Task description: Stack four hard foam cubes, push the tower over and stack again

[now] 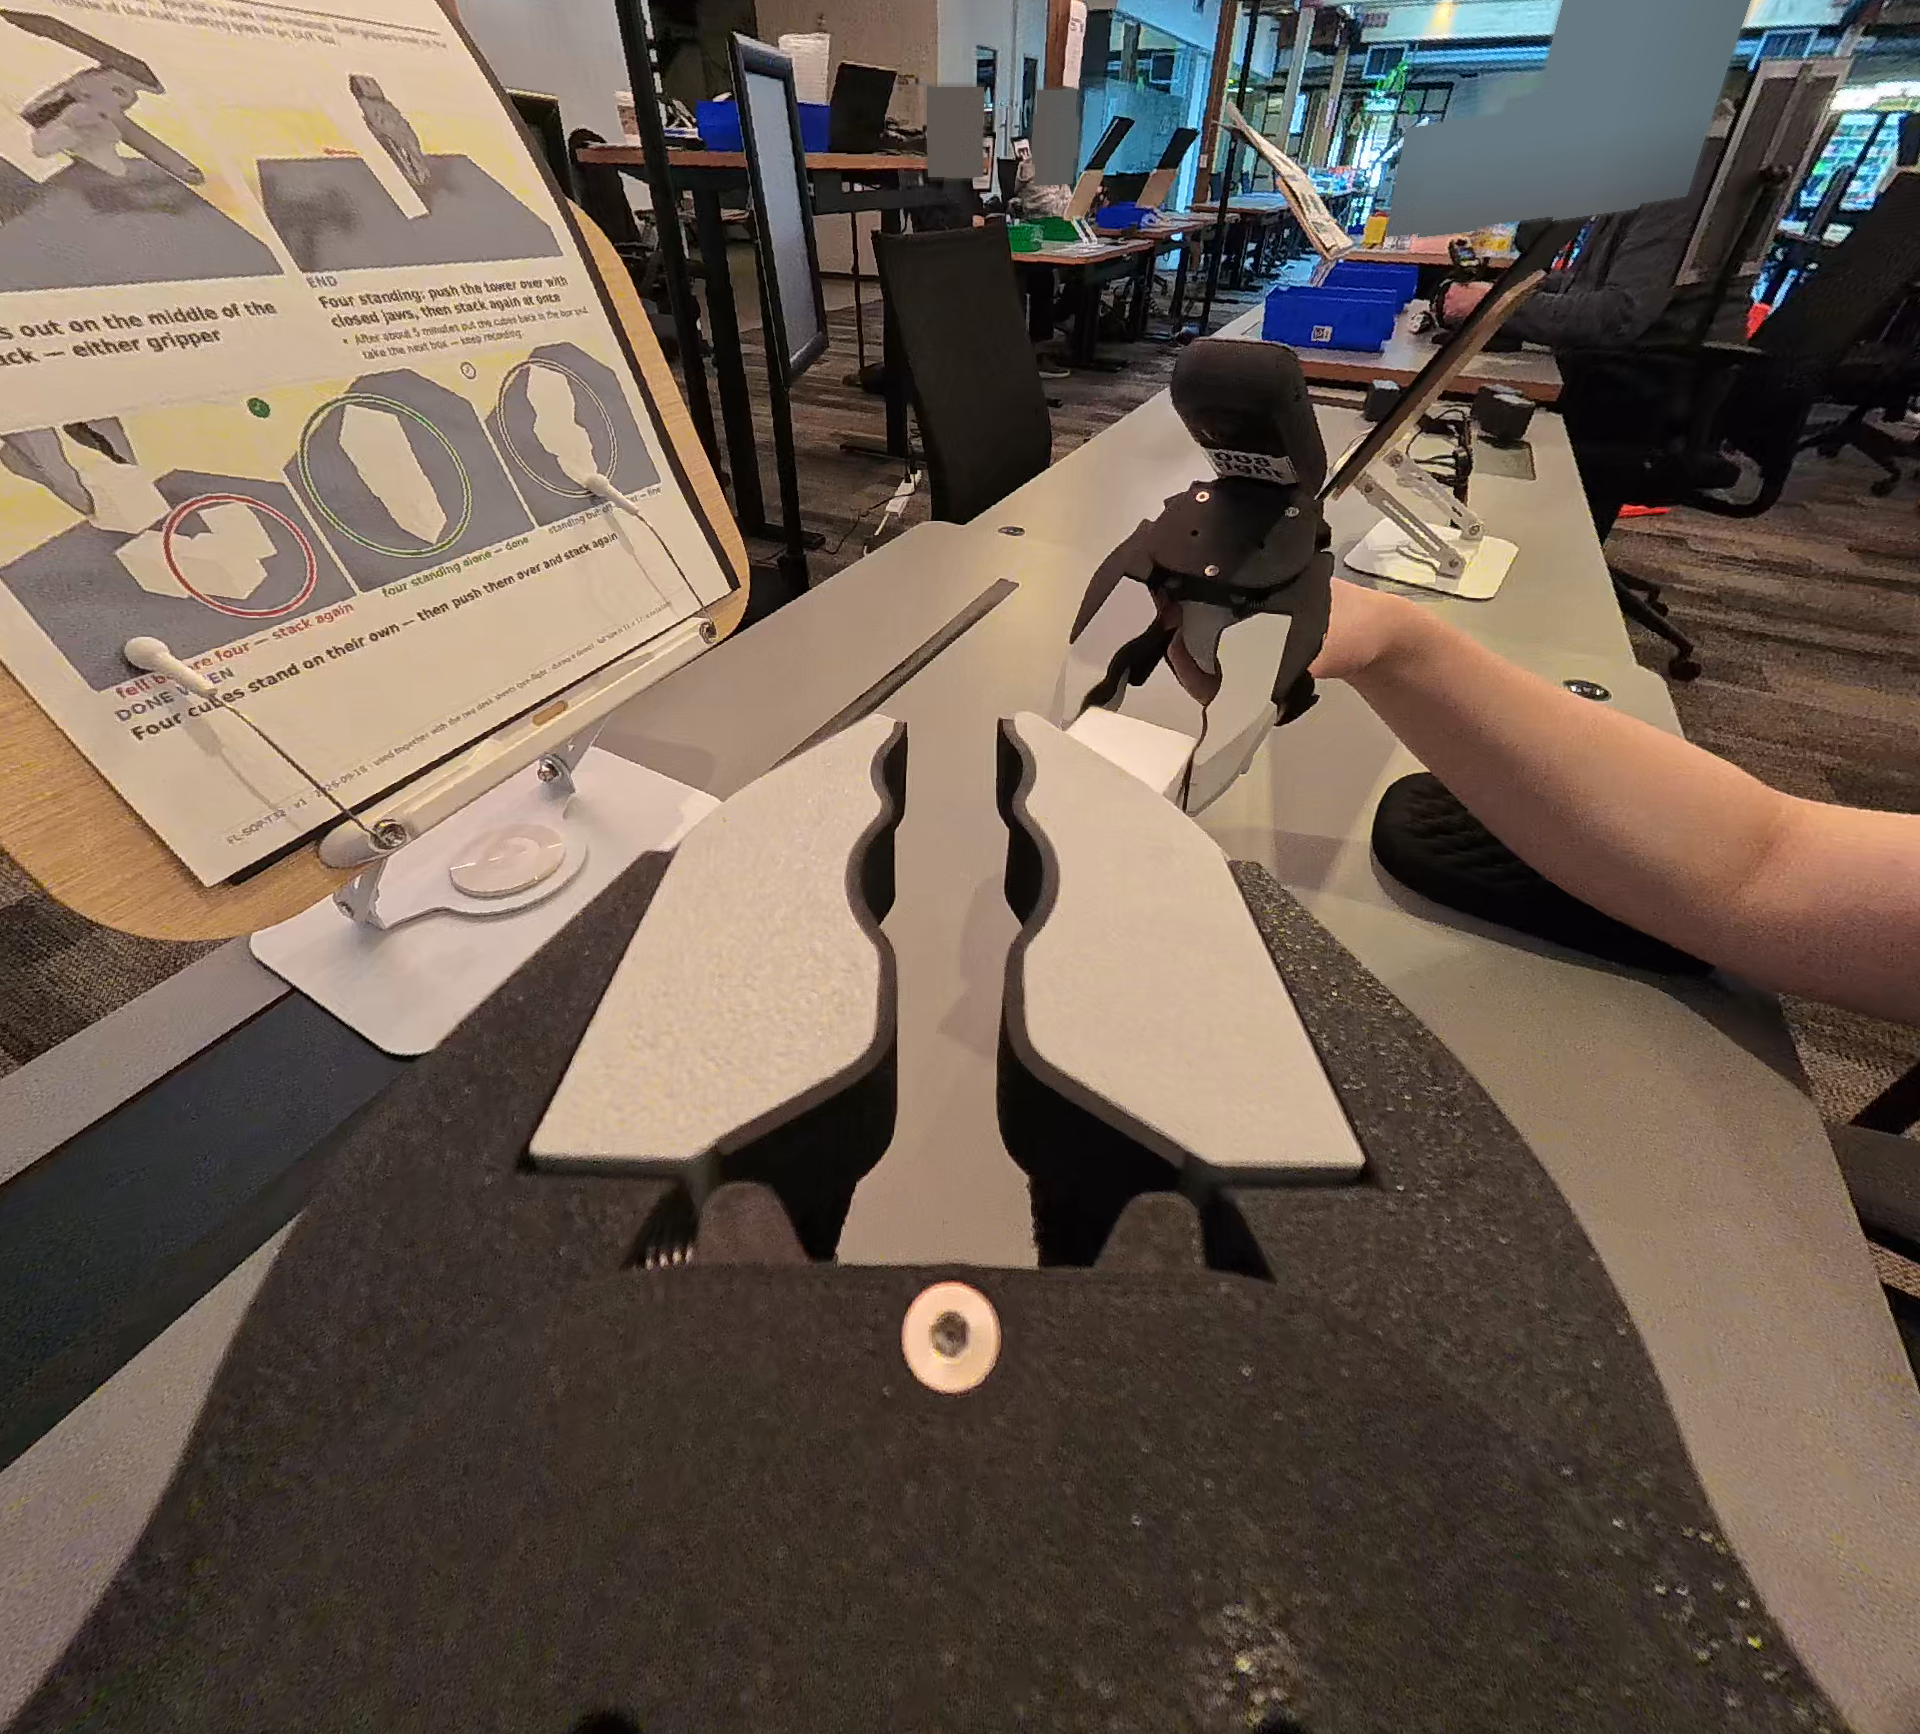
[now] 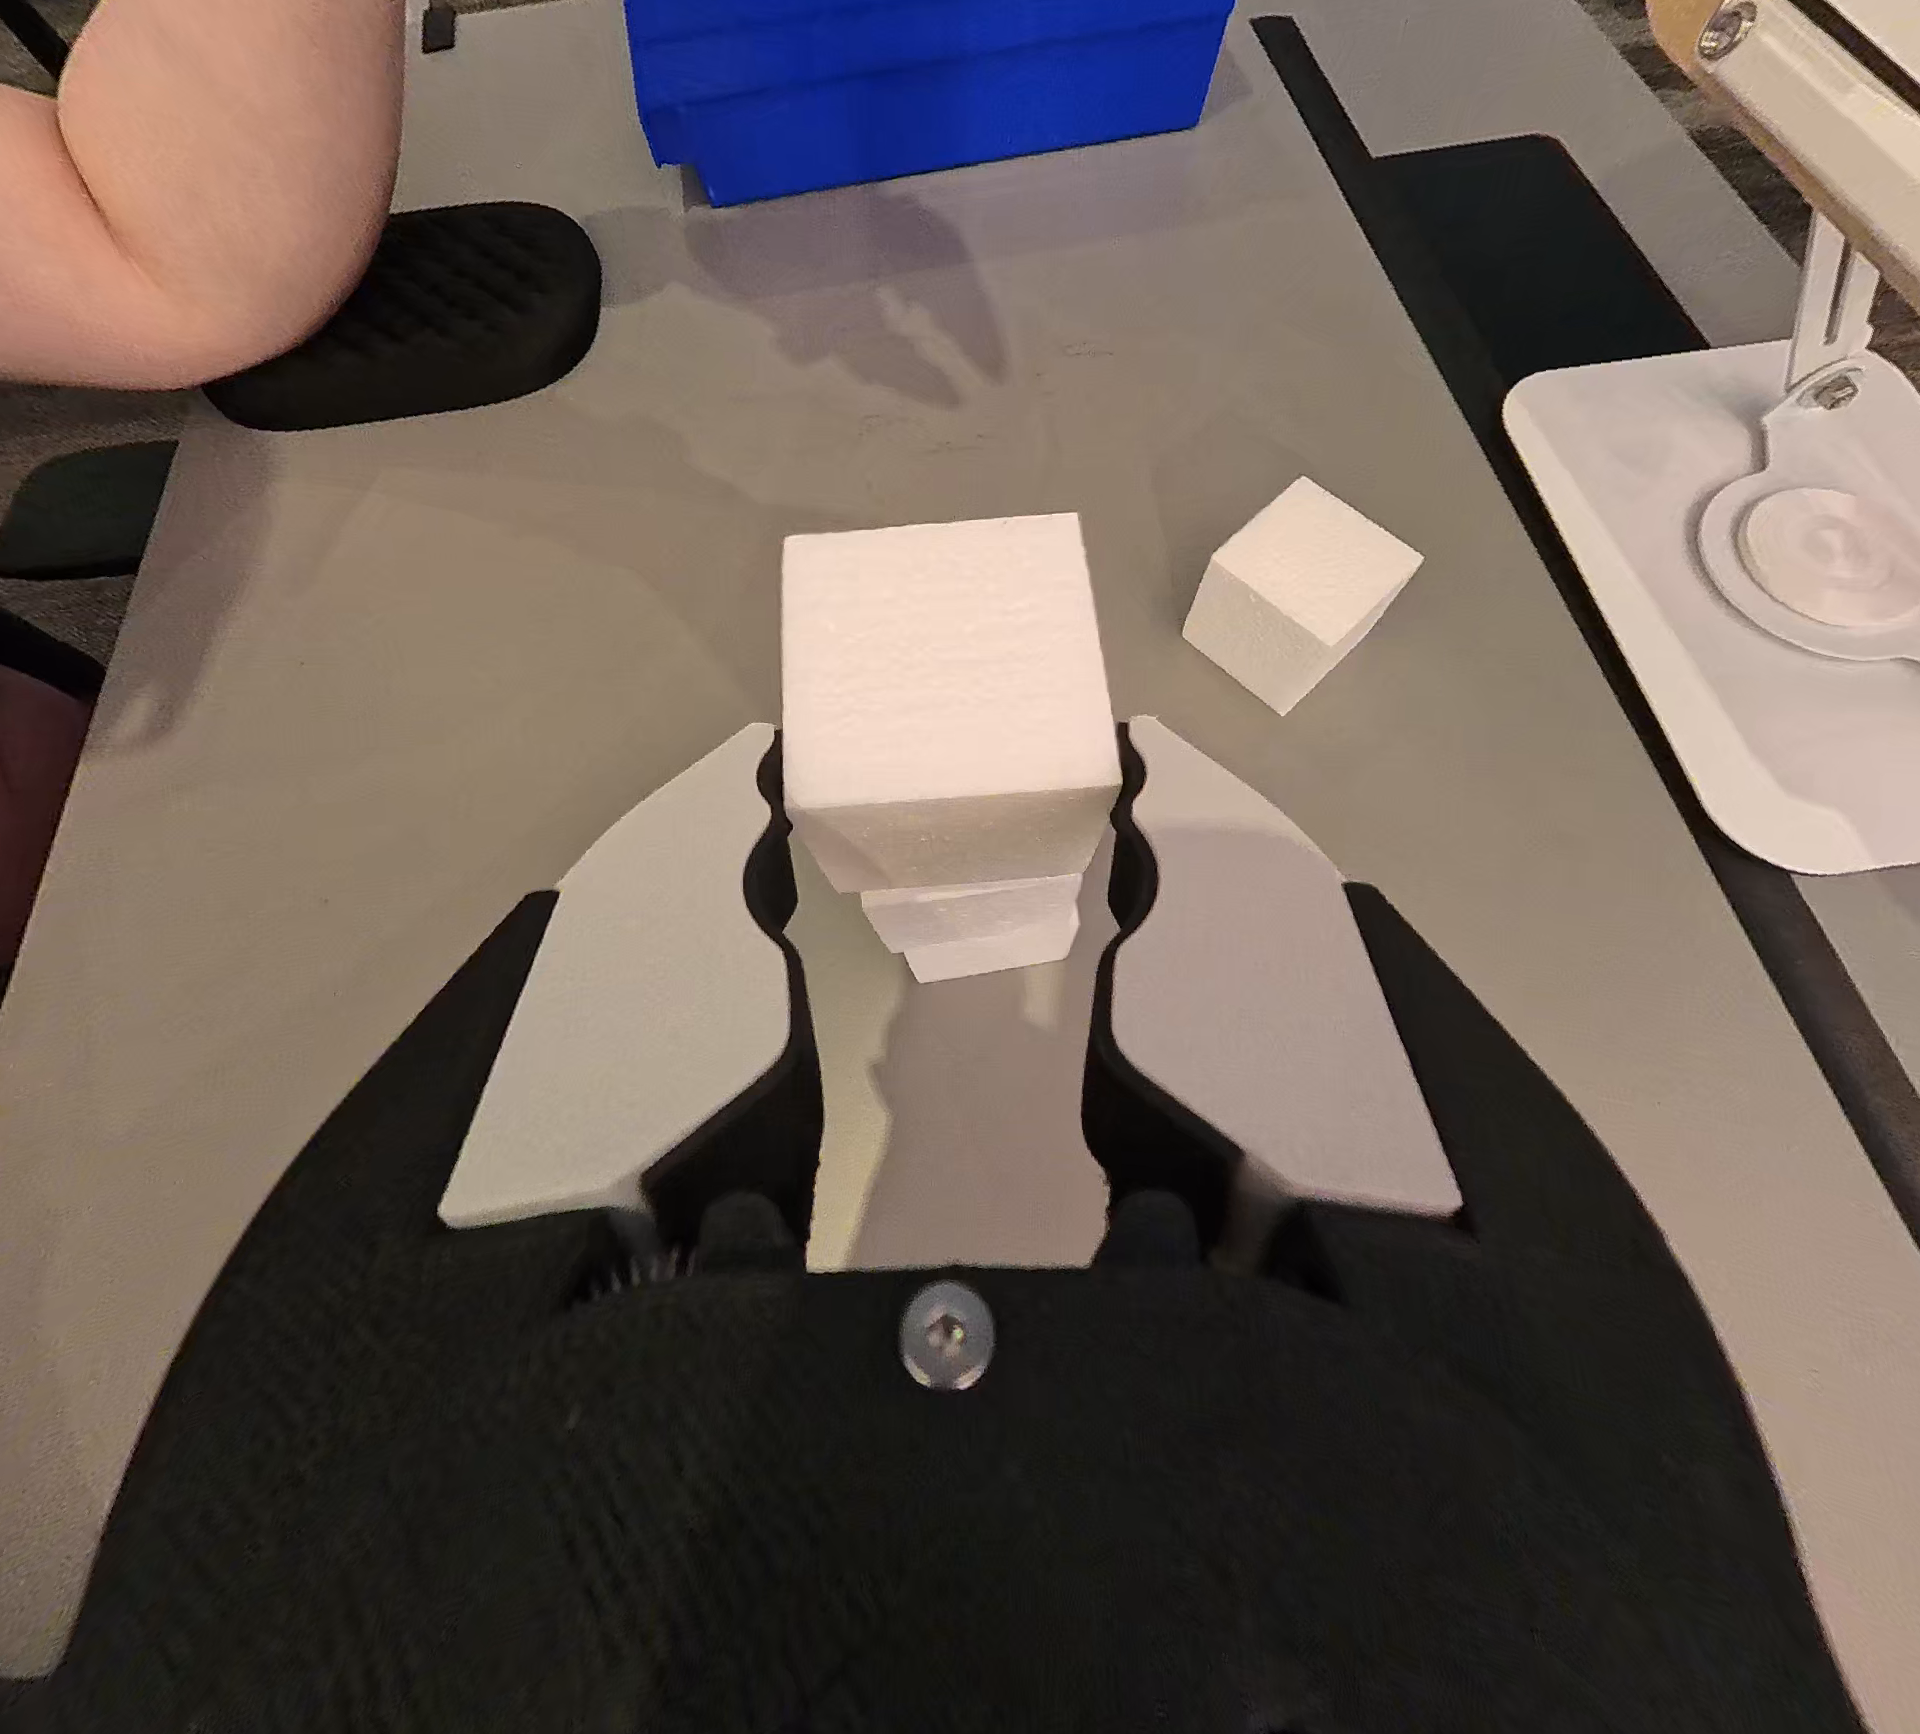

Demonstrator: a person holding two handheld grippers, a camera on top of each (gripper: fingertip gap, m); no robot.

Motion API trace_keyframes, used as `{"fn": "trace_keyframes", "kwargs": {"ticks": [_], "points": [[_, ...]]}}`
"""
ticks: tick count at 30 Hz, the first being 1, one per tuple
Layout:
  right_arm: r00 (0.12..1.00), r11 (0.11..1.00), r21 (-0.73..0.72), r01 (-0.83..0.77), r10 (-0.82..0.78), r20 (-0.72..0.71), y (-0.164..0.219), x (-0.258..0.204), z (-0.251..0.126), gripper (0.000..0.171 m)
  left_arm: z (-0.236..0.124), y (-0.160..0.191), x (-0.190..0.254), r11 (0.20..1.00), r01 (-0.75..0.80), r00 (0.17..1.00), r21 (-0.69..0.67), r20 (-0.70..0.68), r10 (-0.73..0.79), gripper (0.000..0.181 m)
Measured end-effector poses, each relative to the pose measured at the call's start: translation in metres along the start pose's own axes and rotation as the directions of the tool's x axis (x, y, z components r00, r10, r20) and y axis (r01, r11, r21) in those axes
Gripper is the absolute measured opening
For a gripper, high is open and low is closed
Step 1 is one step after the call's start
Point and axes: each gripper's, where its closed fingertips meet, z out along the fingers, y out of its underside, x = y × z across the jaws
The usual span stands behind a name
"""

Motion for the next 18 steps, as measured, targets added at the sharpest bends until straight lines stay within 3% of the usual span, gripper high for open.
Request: {"fn": "trace_keyframes", "kwargs": {"ticks": [18], "points": [[0.999,0.997,-0.061,0.039,-0.039,0.004,0.011,-0.001,0.011,0.06,0.004,0.004,0.0,1.0,0.005,1.0,-0.016,-0.005,-0.005,0.016]]}}
